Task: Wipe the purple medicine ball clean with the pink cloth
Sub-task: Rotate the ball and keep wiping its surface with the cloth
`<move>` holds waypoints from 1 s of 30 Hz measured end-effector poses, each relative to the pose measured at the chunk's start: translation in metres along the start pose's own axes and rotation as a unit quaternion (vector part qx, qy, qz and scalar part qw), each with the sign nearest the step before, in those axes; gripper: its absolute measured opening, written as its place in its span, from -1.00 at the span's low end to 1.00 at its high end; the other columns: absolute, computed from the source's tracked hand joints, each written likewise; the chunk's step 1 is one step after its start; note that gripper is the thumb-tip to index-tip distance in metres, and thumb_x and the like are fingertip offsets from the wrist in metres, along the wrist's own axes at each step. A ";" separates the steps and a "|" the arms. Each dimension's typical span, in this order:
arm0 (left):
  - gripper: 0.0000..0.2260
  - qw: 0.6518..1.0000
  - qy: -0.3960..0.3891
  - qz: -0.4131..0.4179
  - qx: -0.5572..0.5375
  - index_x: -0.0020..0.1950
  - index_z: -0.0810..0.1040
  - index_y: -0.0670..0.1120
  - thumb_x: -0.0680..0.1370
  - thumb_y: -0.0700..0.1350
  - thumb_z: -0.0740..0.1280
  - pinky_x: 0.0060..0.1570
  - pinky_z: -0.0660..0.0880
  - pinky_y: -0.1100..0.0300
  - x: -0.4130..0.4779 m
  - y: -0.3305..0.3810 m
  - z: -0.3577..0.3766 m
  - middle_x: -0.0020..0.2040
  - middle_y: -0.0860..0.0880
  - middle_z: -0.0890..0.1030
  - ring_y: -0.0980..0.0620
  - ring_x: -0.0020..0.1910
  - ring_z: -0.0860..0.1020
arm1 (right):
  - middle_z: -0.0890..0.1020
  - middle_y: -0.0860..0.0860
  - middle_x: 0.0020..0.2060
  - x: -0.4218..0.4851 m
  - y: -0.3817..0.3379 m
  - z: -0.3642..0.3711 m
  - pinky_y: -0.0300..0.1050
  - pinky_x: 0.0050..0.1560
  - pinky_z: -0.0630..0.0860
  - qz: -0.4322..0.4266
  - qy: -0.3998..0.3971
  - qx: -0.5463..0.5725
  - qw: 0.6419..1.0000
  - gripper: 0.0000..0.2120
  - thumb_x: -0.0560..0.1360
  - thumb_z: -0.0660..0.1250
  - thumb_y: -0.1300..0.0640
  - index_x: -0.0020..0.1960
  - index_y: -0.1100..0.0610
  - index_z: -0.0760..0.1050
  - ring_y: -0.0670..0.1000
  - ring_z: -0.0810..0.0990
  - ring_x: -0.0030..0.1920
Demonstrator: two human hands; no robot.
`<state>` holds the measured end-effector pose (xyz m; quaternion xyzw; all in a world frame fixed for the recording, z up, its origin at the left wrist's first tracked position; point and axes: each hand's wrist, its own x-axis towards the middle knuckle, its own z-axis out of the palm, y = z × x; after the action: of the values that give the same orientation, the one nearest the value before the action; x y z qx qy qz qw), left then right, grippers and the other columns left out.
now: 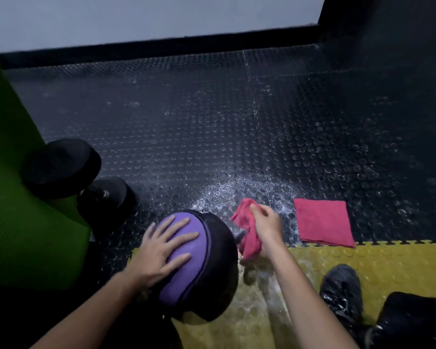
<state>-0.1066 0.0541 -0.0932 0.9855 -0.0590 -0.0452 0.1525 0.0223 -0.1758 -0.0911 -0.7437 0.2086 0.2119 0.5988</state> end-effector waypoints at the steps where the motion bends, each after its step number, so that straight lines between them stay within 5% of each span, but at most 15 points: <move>1: -0.57 1.000 -0.011 -0.016 -0.005 0.34 0.07 0.51 0.47 0.44 -0.15 0.42 -0.06 -0.11 -0.002 -0.006 -0.005 0.49 0.21 0.14 0.17 0.48 -0.03 | 0.61 0.06 -0.20 -0.001 0.002 -0.008 -0.17 -0.33 0.53 0.038 -0.002 0.049 0.998 -0.81 0.54 0.23 0.04 0.04 0.12 0.51 -0.01 0.56 -0.33; 4: -0.41 0.994 -0.006 -0.104 -0.014 0.33 0.13 0.50 0.34 0.54 -0.24 0.42 -0.19 -0.13 -0.005 -0.013 -0.018 0.47 0.29 -0.03 0.16 0.49 -0.16 | 0.64 0.12 -0.21 -0.002 0.001 -0.022 0.01 -0.08 0.59 0.110 -0.010 0.128 0.986 -0.75 0.53 0.24 0.01 0.01 0.18 0.54 0.08 0.63 -0.19; 8: -0.36 0.973 0.024 -0.223 -0.051 0.39 0.17 0.35 0.34 0.44 -0.14 0.43 -0.08 -0.15 -0.008 -0.009 -0.010 0.48 0.26 0.00 0.01 0.53 -0.08 | 0.62 0.10 -0.20 -0.011 -0.010 -0.007 -0.10 -0.28 0.57 0.077 -0.039 0.147 0.985 -0.81 0.55 0.20 0.07 0.12 0.06 0.49 0.03 0.59 -0.30; 12: -0.32 0.926 0.122 -0.312 -0.173 0.39 0.37 0.21 0.34 0.41 -0.04 0.43 0.10 -0.04 -0.004 -0.016 -0.003 0.50 0.04 0.24 -0.10 0.48 0.17 | 0.59 -0.07 -0.17 -0.043 -0.015 0.044 -0.23 -0.30 0.47 -0.141 -0.068 0.005 0.988 -0.79 0.56 0.18 0.17 0.05 -0.08 0.52 -0.09 0.50 -0.33; 16: -0.33 0.933 0.131 -0.296 -0.155 0.38 0.41 0.15 0.35 0.36 -0.01 0.37 0.21 -0.04 0.001 -0.017 -0.005 0.45 0.02 0.34 -0.10 0.42 0.27 | 0.48 -0.19 0.26 -0.082 0.020 0.111 -0.08 0.19 0.31 -0.390 -0.113 -0.257 0.877 -0.65 0.52 0.08 -0.09 0.26 -0.16 0.43 0.02 0.38 0.10; 18: -0.34 0.932 0.141 -0.300 -0.145 0.36 0.43 0.16 0.35 0.36 -0.02 0.36 0.23 -0.03 0.005 -0.012 -0.004 0.43 0.04 0.36 -0.08 0.40 0.30 | 0.42 -0.23 0.30 -0.063 0.021 0.114 0.00 0.19 0.30 -0.365 -0.067 -0.304 0.877 -0.59 0.50 0.01 -0.20 0.31 -0.20 0.36 0.04 0.34 0.14; 22: -0.37 0.927 0.133 -0.326 -0.129 0.34 0.43 0.23 0.36 0.39 -0.05 0.34 0.25 -0.11 0.019 -0.001 -0.005 0.44 0.11 0.34 -0.05 0.42 0.26 | 0.56 -0.04 0.17 -0.007 -0.002 0.104 -0.13 0.10 0.39 -0.111 -0.075 -0.220 0.966 -0.67 0.56 0.09 -0.09 0.28 -0.12 0.43 0.05 0.46 0.14; 24: -0.51 0.923 0.117 -0.346 -0.118 0.34 0.41 0.26 0.47 0.35 0.04 0.34 0.24 -0.14 0.030 0.002 -0.006 0.45 0.14 0.32 -0.03 0.44 0.22 | 0.59 0.04 0.12 -0.002 -0.004 0.104 -0.20 -0.01 0.38 -0.095 -0.058 -0.196 0.974 -0.69 0.57 0.12 -0.05 0.25 -0.06 0.47 0.06 0.49 0.04; 30: -0.69 0.908 0.117 -0.376 -0.147 0.32 0.41 0.28 0.58 0.18 0.13 0.36 0.19 -0.16 0.040 0.001 -0.009 0.44 0.17 0.32 0.01 0.44 0.22 | 0.62 -0.12 0.06 -0.066 0.032 0.115 -0.39 0.03 0.21 -0.419 0.031 -0.179 0.890 -0.68 0.49 0.15 -0.02 0.14 0.00 0.57 -0.06 0.39 -0.10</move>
<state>-0.0657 0.0504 -0.0866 0.8994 0.3410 0.0082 0.2732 -0.0580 -0.0657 -0.1017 -0.8627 -0.1458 -0.0479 0.4820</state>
